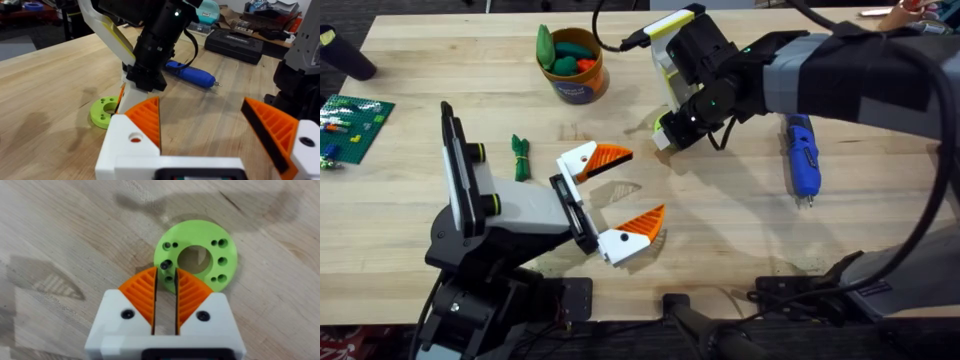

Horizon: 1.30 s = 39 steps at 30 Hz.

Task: Pick up the gripper from the table and insert it into the empty holder that is missing its gripper. Then pick up a screw, insert it into the mounting hole, and use the screwdriver to tighten it. Finally, clean up the table by picking up the vegetable and placing it into the bucket.

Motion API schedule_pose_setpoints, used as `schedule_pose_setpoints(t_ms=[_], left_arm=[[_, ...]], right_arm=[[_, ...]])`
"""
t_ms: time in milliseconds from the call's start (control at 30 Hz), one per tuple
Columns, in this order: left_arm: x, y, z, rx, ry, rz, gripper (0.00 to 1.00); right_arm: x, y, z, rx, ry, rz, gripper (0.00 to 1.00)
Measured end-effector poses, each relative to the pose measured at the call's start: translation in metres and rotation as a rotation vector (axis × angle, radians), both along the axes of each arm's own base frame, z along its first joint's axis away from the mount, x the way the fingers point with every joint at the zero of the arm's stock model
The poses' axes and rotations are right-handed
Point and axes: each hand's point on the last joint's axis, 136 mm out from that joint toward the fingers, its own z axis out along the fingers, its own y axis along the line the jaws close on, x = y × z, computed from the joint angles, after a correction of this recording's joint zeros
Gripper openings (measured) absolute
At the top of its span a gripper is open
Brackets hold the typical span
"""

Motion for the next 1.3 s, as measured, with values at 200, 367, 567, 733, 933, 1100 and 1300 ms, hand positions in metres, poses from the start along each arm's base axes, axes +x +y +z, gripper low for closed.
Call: schedule_pose_setpoints(t_ms=[200,367,567,733,933,1100,1300], left_arm=[[0.000,0.000,0.000,-0.001,0.000,0.001,0.983],[0.000,0.000,0.000,-0.001,0.000,0.000,0.983],[0.000,0.000,0.000,-0.002,0.002,0.001,0.983],[0.000,0.000,0.000,-0.002,0.002,0.001,0.983],[0.000,0.000,0.000,-0.002,0.002,0.001,0.983],[0.000,0.000,0.000,-0.002,0.002,0.001,0.983],[0.000,0.000,0.000,-0.002,0.002,0.001,0.983]], right_arm=[[0.000,-0.001,0.000,-0.002,0.002,-0.002,0.217],[-0.001,-0.001,0.000,-0.004,0.004,-0.002,0.217],[-0.002,-0.002,0.001,-0.003,0.005,-0.002,0.217],[-0.002,-0.002,0.006,0.004,-0.005,-0.002,0.217],[0.003,0.002,0.015,0.026,-0.037,-0.002,0.217],[0.004,0.007,0.016,0.035,-0.050,0.008,0.217],[-0.004,0.020,0.017,0.014,-0.079,0.054,0.217]])
